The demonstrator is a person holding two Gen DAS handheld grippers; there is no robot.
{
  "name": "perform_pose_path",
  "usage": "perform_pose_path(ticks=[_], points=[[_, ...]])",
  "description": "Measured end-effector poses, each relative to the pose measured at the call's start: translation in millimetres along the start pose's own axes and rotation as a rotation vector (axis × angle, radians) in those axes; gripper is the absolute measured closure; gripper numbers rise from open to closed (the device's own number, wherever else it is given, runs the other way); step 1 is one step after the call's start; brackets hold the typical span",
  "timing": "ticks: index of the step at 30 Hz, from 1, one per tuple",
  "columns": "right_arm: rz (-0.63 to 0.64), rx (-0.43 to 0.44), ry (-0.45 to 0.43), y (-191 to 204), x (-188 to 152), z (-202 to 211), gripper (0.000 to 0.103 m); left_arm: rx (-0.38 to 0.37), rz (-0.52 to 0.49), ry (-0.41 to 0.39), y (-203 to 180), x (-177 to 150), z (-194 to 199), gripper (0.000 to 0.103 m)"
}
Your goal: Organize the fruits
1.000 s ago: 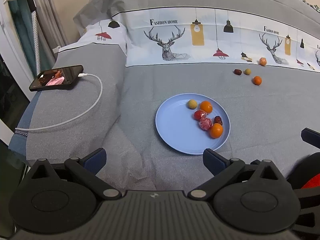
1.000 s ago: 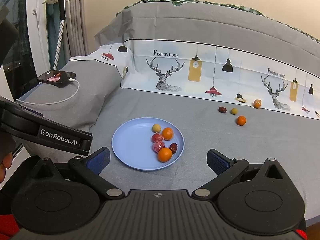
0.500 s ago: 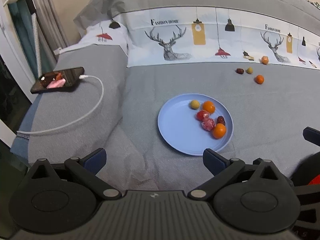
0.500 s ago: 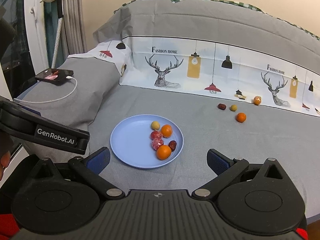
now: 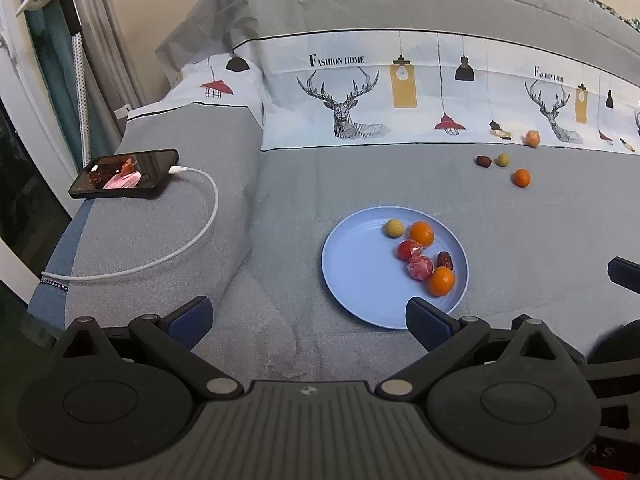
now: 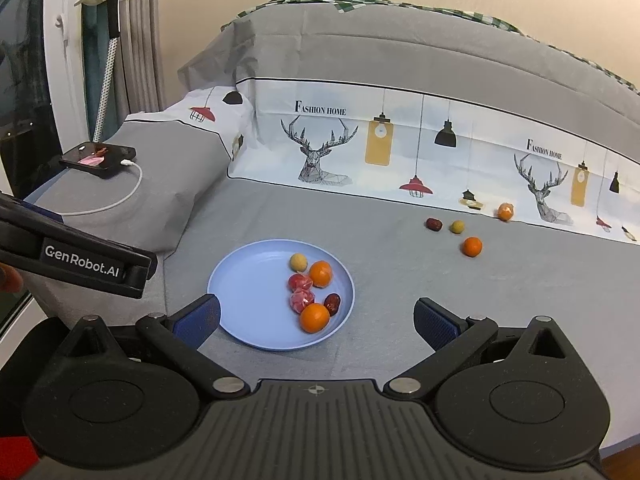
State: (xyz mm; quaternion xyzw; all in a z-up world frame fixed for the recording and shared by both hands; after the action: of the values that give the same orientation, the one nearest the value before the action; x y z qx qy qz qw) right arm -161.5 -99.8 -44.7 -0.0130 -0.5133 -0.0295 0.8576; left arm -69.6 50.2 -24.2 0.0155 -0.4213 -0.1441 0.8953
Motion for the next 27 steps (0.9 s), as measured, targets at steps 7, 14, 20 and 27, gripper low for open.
perform_pose_path(ticks=[7, 14, 20, 27], points=[[0.006, -0.006, -0.003, 0.8, 4.4, -2.7, 0.001, 0.054, -0.019, 0.018, 0.7, 0.7, -4.0, 0.000], [0.002, -0.010, -0.002, -1.1, 8.3, -5.7, 0.001, 0.058, -0.027, 0.046, 1.7, 0.4, -9.5, 0.000], [-0.013, -0.020, -0.011, -6.4, 12.9, -9.0, 0.001, 0.045, -0.013, 0.043, 2.7, 2.9, -9.5, 0.000], [-0.049, -0.037, -0.016, -18.1, 13.0, -12.0, 0.001, 0.032, -0.040, 0.030, -8.7, 7.1, -13.2, 0.000]])
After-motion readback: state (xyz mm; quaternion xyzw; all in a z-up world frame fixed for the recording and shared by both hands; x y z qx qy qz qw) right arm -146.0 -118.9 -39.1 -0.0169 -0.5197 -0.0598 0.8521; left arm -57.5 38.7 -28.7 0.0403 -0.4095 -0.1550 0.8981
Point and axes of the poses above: each gripper's, at about its wrist camera, not at the fingertips, and z roughly against the way its jaws point, y to its left, x to its top, the point moved 1 cm from there along -z, roughly the way its jaws point, and after that the axes turned 5 degrees about -y, right-handed, at the moved point
